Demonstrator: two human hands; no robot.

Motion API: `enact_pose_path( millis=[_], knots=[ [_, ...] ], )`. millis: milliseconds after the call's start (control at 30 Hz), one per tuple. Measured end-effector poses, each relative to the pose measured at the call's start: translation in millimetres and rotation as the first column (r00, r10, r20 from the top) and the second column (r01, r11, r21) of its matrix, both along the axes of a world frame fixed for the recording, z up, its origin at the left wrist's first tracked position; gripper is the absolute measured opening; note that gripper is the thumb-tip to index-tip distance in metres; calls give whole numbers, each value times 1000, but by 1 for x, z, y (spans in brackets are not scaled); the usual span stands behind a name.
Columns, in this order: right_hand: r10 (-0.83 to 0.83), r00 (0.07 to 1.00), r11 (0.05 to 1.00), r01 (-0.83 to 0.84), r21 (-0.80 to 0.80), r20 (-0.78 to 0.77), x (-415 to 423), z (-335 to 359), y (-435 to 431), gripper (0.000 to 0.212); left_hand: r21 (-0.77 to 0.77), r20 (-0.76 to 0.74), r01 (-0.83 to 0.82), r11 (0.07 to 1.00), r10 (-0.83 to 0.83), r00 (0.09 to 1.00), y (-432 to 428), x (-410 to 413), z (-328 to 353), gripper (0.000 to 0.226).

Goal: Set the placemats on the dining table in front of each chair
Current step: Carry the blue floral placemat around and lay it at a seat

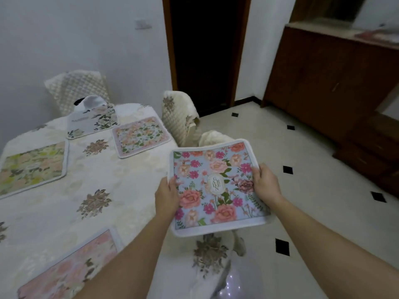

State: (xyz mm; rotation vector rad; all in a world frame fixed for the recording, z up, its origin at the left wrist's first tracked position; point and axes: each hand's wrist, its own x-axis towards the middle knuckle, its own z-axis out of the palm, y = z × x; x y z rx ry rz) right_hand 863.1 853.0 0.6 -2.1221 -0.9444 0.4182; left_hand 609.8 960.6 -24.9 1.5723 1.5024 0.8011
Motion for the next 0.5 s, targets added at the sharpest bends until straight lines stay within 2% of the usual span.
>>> enact_pose_path(
  millis=[233, 500],
  knots=[
    [-192, 981, 981, 192, 20, -15, 137, 10, -69, 31, 47, 53, 174, 984, -176, 983, -31, 158, 24, 30],
    [-251, 968, 968, 251, 11, 9, 257, 10, -116, 30, 8, 2, 249, 969, -249, 969, -57, 290, 15, 34]
  ],
)
